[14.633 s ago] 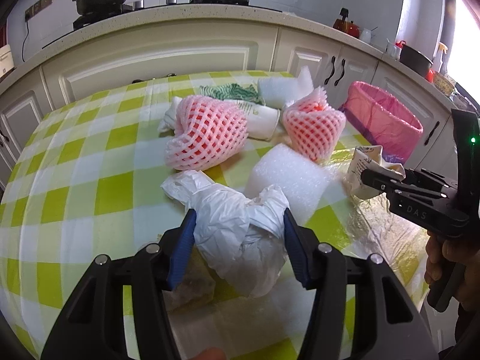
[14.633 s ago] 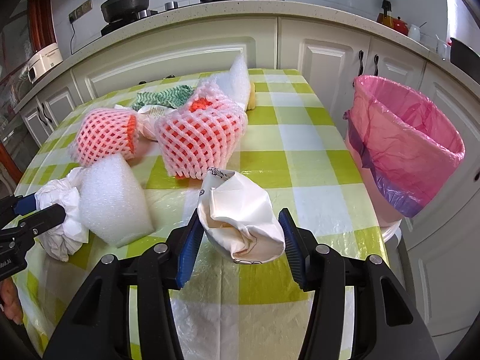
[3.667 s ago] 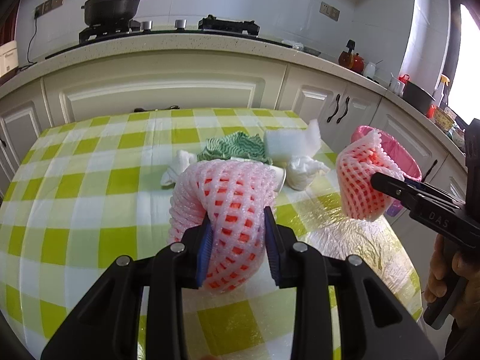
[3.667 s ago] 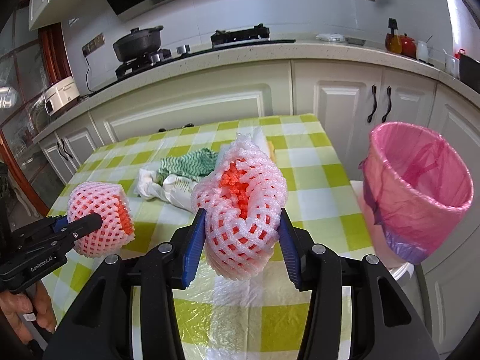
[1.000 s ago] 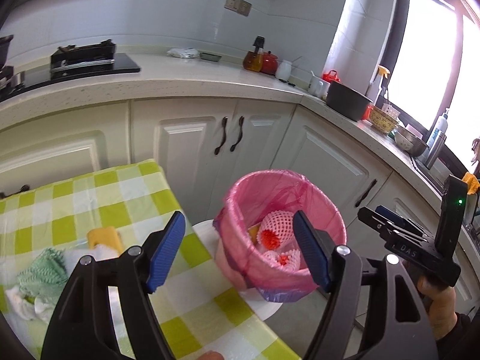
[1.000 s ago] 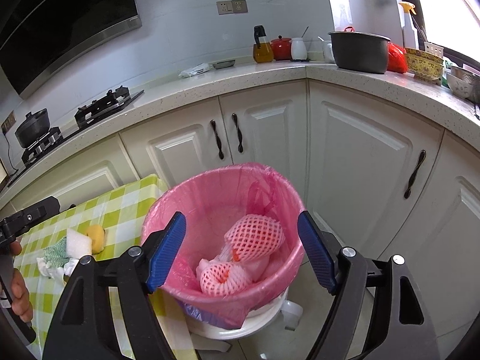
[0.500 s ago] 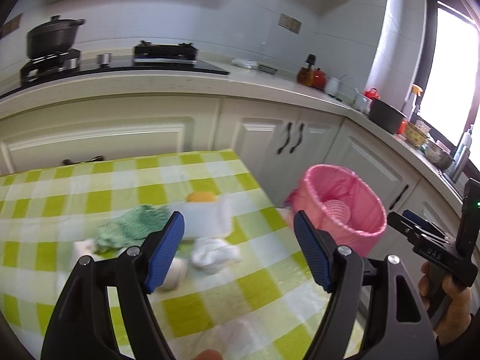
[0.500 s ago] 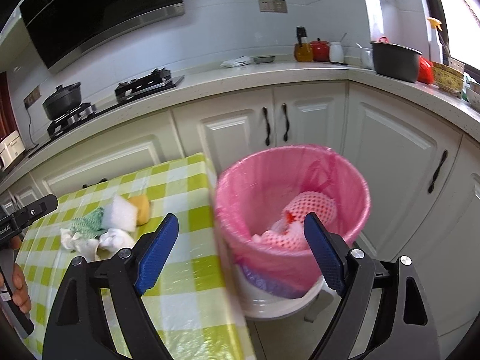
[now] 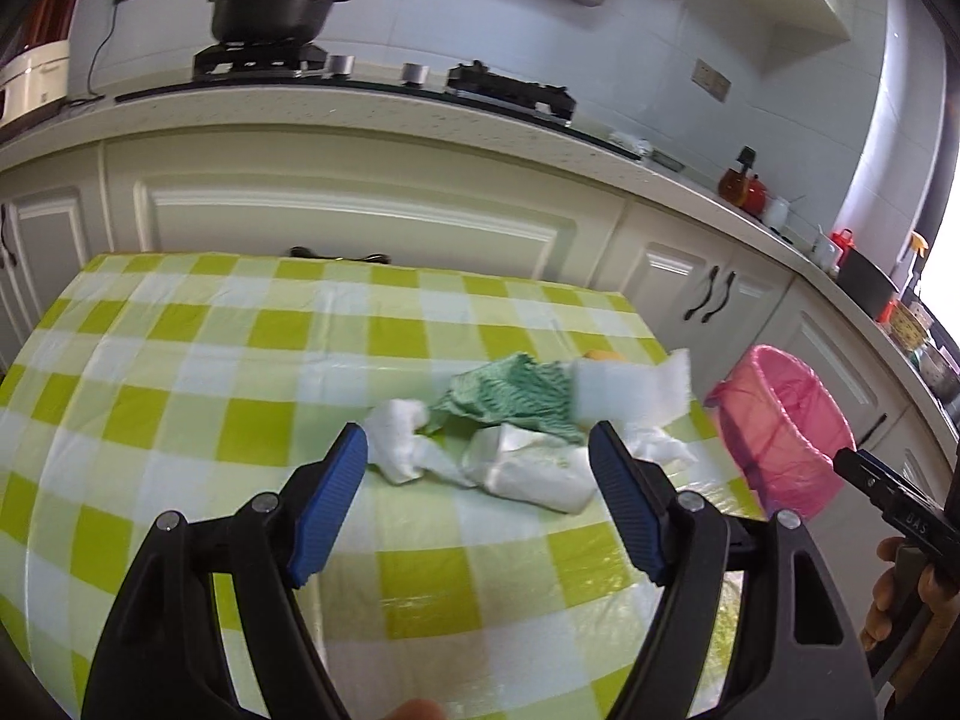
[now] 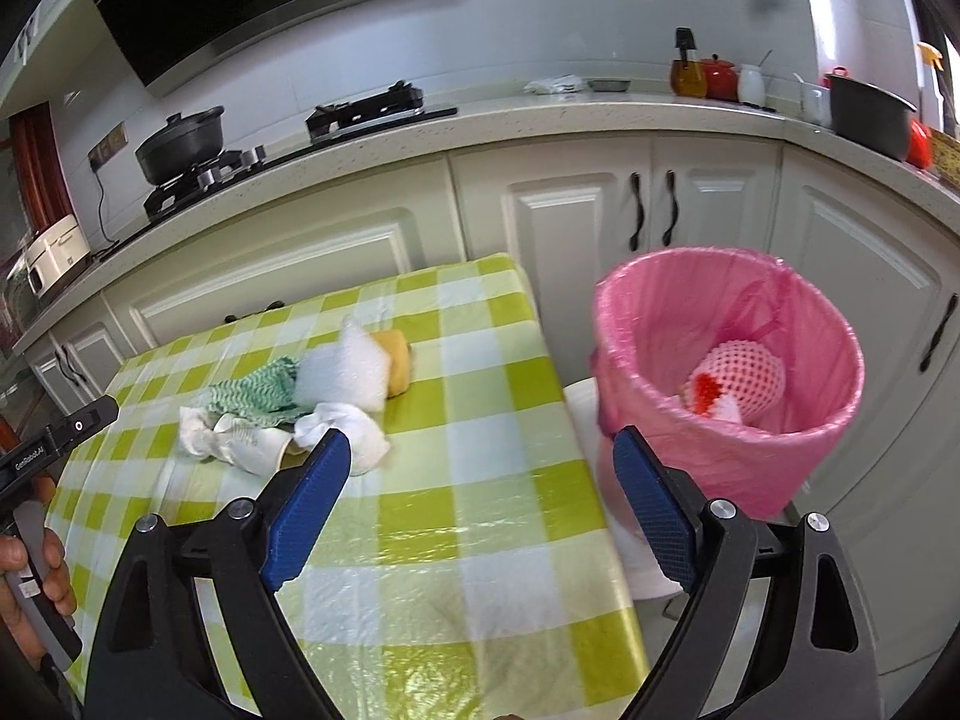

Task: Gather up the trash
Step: 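Move both grippers back over the table toward the remaining trash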

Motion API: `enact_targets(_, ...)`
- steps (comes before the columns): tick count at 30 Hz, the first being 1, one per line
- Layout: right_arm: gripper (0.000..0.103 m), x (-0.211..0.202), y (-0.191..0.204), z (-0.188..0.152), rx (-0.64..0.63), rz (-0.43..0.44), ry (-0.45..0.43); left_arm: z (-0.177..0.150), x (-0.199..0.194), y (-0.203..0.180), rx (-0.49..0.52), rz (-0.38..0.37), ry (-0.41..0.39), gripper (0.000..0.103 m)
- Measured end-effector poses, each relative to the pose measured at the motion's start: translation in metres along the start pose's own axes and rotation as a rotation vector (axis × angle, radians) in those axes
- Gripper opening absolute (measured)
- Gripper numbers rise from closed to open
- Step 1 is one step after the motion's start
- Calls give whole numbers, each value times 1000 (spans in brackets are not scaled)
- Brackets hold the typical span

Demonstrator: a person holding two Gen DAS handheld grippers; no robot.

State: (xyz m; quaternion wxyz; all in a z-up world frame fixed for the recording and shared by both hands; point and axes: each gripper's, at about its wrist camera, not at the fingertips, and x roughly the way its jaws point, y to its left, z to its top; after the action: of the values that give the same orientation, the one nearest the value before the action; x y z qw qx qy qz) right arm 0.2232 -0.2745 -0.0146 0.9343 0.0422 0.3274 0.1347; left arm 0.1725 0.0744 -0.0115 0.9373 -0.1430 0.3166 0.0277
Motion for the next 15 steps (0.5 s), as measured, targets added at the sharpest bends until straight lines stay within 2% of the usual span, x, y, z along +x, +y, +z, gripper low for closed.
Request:
enact_targets(6, 84, 25, 25, -6, -26, 30, 45, -8, 7, 27, -24, 31, 23, 73)
enact_targets(15, 84, 68, 51, -12, -51, 56, 106, -17, 37, 44, -42, 42, 88, 72)
